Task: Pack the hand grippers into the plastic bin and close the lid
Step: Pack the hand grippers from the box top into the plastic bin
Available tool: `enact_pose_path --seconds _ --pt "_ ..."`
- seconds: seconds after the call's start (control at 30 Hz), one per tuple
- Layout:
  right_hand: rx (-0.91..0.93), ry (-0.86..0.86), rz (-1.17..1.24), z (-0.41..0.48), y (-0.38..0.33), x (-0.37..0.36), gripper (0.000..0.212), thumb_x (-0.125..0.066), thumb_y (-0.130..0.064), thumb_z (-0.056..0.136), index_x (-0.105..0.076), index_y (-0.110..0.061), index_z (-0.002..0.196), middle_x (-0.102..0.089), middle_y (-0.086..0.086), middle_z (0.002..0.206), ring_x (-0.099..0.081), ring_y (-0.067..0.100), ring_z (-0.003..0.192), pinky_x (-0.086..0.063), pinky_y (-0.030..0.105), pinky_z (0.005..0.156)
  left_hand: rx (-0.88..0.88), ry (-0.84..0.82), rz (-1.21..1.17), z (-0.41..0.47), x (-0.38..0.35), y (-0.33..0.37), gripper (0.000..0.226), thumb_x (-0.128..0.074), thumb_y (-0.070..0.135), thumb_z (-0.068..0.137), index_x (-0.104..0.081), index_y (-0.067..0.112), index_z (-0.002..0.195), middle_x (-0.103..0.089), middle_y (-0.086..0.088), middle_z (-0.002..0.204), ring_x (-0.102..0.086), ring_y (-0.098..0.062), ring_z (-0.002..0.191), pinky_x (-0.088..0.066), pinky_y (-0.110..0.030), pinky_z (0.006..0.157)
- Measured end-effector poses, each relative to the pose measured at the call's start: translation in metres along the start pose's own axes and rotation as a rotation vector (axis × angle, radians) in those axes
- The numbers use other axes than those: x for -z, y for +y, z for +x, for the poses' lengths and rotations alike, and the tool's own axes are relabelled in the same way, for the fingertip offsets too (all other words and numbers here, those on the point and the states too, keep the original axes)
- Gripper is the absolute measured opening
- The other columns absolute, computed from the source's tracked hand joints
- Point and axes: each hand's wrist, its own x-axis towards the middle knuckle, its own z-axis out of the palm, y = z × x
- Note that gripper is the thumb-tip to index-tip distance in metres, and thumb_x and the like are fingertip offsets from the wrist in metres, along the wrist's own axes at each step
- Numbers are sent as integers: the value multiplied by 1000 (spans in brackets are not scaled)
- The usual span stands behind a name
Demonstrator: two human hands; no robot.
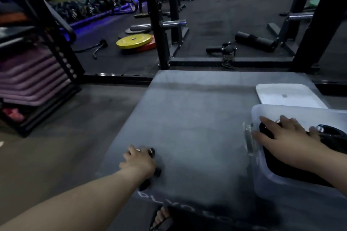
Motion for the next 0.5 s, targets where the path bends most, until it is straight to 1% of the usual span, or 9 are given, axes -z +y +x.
enact_pose_path --seconds 0.07,0.17,0.27,0.33,0.4,0.43,0.47,0.5 --pt "3 21 -7 0 -1 -1 74 -16 -79 82 -12 -49 149 -8 5 163 -3 27 150 -4 59 116 56 -35 -90 -4 -1 3 49 -50 40 89 -38 27 135 -23 -12 139 -33 -36 126 -33 -46 105" --pt "-3 31 -25 1 -3 -2 71 -17 -78 84 -15 -48 149 -11 4 162 -6 27 149 -5 60 115 81 -86 -216 -6 1 1 45 -53 33 89 -42 32 133 -17 -14 142 -36 -41 122 -34 -45 108" --pt "-8 30 -11 0 -2 -2 72 -18 -78 85 -14 -48 150 -10 5 162 -4 26 150 -5 59 115 57 -62 -294 -8 0 1 36 -58 38 88 -47 33 122 -20 -13 137 -41 -43 117 -37 -44 106" --pt "-12 40 -7 -2 -3 -2 72 -18 -77 85 -14 -47 151 -10 5 163 -4 27 150 -5 59 116 52 7 -358 -14 -4 2 40 -65 41 82 -45 31 115 -25 -13 130 -42 -42 116 -39 -42 103" --pt "-17 46 -5 -2 -4 -4 71 -18 -76 86 -14 -46 151 -9 6 163 -4 28 150 -5 59 116 70 35 -467 -17 -8 4 55 -76 44 68 -40 29 107 -34 -12 124 -46 -39 115 -42 -38 101" --pt "-20 50 -7 -2 -4 -5 71 -18 -76 86 -14 -46 151 -9 6 163 -4 28 150 -5 59 116 73 22 -542 -18 -9 7 63 -79 47 59 -42 26 106 -42 -10 120 -52 -38 112 -47 -38 98" --pt "-22 54 -12 -1 -4 -5 71 -18 -76 86 -15 -46 151 -10 6 163 -5 28 150 -5 60 116 57 -7 -638 -18 -10 10 67 -80 50 51 -45 25 102 -51 -9 112 -60 -37 103 -54 -40 91" --pt "-21 57 -18 0 -4 -6 71 -18 -76 86 -16 -46 151 -11 7 163 -6 28 150 -6 60 115 22 -31 -749 -16 -10 15 65 -78 49 45 -49 23 97 -61 -9 101 -66 -36 89 -59 -43 79"
